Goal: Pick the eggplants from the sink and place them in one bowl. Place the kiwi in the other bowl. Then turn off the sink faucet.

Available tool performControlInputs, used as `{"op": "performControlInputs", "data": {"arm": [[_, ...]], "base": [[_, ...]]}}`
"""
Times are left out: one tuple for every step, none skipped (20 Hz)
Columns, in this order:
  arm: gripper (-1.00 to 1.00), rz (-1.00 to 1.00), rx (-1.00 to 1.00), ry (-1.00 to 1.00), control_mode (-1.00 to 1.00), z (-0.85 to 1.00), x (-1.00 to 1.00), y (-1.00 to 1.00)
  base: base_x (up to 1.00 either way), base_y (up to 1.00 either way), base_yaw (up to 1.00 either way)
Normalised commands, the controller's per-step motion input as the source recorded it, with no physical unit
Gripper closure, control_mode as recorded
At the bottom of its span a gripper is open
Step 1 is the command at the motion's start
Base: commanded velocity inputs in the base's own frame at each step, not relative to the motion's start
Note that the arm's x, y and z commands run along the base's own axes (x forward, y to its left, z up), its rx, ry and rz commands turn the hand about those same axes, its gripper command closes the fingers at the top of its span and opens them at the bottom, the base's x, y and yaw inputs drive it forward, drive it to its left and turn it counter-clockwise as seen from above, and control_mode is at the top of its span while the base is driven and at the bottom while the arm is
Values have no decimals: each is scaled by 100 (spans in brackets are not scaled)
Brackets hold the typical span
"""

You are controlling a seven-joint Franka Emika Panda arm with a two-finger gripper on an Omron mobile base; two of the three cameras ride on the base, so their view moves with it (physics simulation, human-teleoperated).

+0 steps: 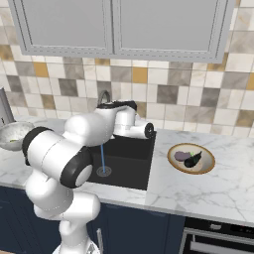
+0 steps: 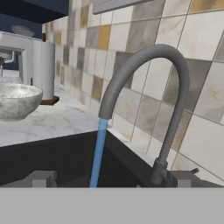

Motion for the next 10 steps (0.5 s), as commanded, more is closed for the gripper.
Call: {"op": "performControlInputs", "data": {"arm": [[-100,0,0,0,-100,-11,29,-5],[-100,0,0,0,-100,-10,35,-1],[-100,0,0,0,-100,-9,38,-1],[-100,0,0,0,-100,-7,39,-5],[-100,0,0,0,-100,-3,39,-7],[-100,0,0,0,-100,0,36,-5],[-100,0,0,0,-100,0,32,-2],[-100,0,0,0,-100,0,29,0],[-100,0,0,0,-100,0,27,0],[-100,0,0,0,-100,0,19,0]], "base": [[0,0,0],[0,0,0],[0,0,0],[0,0,0],[0,0,0],[0,0,0],[0,0,0],[0,0,0],[0,0,0],[0,0,0]]}}
